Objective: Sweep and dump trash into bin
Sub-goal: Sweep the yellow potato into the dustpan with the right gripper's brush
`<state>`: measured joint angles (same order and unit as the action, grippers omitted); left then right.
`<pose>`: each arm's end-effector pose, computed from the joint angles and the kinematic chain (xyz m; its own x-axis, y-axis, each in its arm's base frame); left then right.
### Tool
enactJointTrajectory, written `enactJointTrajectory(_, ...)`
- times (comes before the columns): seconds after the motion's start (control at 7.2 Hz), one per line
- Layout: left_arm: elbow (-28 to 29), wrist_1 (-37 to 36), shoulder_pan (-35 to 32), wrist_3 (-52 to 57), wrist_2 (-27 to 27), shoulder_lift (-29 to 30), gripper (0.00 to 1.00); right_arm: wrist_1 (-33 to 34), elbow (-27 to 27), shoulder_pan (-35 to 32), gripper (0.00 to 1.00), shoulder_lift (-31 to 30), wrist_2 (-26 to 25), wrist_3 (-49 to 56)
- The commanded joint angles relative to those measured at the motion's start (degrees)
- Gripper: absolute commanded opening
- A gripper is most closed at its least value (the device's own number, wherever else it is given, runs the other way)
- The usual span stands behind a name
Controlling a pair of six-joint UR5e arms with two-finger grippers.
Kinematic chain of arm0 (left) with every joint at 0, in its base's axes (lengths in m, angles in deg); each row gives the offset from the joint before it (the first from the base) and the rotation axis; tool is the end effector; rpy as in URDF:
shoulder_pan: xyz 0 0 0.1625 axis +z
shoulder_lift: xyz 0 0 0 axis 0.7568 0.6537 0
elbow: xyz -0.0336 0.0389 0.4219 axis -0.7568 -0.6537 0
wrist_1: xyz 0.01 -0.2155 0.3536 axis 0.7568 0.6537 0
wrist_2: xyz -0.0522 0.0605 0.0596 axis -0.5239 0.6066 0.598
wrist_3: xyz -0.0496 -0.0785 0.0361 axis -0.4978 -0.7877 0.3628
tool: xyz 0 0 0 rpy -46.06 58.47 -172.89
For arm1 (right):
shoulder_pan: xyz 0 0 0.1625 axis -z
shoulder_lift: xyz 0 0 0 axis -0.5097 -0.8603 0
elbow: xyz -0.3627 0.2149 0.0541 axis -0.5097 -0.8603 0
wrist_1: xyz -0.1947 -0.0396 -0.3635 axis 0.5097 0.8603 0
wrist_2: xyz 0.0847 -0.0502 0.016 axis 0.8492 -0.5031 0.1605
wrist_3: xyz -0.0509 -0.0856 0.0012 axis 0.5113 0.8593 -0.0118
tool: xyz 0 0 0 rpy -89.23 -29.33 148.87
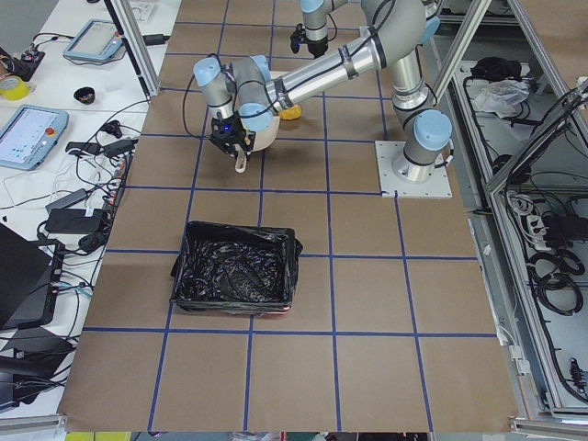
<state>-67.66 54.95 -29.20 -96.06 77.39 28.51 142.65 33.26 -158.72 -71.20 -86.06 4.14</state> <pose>0.0094 -0.5852 0.2419 0.0301 -0.9837 -0.1772 -0.9761 0.0093 -0.2173 0.4227 -0.3142 0.2696 -0.9846 0.1589 0.0723 0.1679 0.9753 0.1433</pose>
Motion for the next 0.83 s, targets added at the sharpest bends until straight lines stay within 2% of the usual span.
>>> enactJointTrajectory(0.0, -11.7, -7.5, -0.7, -2.3, 0.8, -5.7, 0.0, 2.2, 2.0, -4.2, 0.0, 0.2, 0.9, -4.2)
enactJointTrajectory(0.28, -18.6, -9.9, -1.4, -6.9, 4.7, -10.1, 0.0, 6.5, 2.5, -4.3, 0.0, 1.8, 2.3, -4.8)
enactJointTrajectory(0.69, -18.3, -10.0, -8.8, -14.4, 6.4, -10.3, 0.0, 9.3, -0.3, -4.4, 0.0, 4.7, 3.7, -6.7)
